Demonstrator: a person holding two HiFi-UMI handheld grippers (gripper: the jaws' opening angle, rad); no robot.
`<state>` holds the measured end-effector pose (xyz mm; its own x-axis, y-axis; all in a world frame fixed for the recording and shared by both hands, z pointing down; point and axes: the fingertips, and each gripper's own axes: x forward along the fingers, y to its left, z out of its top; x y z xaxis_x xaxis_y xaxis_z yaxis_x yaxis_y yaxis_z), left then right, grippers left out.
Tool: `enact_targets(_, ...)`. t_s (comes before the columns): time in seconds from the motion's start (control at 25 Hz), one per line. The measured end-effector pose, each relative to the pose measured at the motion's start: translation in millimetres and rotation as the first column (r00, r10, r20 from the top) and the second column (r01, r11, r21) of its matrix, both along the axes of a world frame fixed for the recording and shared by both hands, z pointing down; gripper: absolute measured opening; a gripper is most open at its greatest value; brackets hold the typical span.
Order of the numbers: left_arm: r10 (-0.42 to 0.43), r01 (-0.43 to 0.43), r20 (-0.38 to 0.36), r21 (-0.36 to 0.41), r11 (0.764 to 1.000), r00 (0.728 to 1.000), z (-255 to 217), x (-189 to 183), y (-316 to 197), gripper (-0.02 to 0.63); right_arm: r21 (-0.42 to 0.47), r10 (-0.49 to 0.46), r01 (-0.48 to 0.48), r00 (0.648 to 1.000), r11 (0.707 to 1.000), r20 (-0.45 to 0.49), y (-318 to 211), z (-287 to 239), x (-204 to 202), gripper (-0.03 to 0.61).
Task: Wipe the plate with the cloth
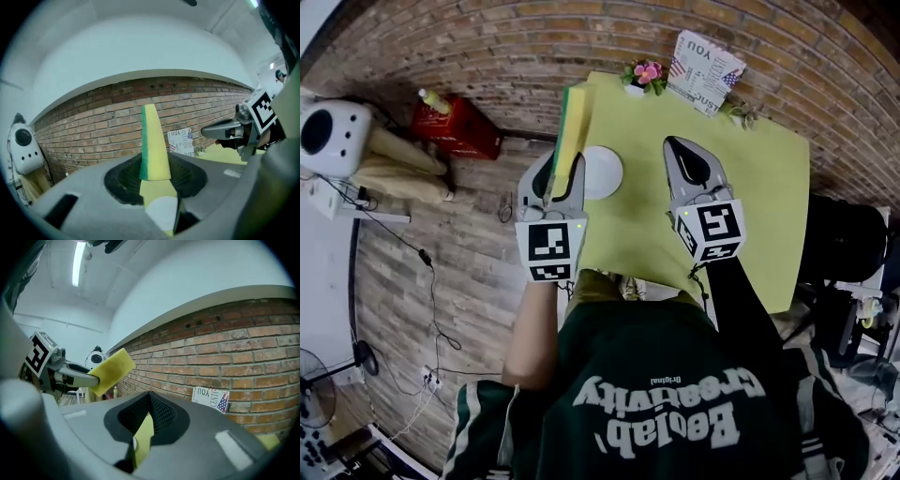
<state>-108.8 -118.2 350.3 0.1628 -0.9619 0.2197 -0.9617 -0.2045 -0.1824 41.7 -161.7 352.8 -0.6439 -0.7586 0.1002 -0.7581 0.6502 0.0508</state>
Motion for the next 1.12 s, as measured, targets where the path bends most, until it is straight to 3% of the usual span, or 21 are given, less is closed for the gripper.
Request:
enact_targets(0.24,-0.024,0.022,0.031,0.046,0.999,0.999,-16.6,3.5,9.6,0.138,0.024,-0.036,0.038,0.997,0.999,-0.067,16.9,-3.4,0.2,0.011)
enact_targets(1.12,-0.061,0.059,0.028,0.06,0.996,0.998,-28.1,-4.0,18.3,0.138,0.04,-0.042,0.043,0.999,0.998,-0.024,21.8,-16.4,-1.3,0.011)
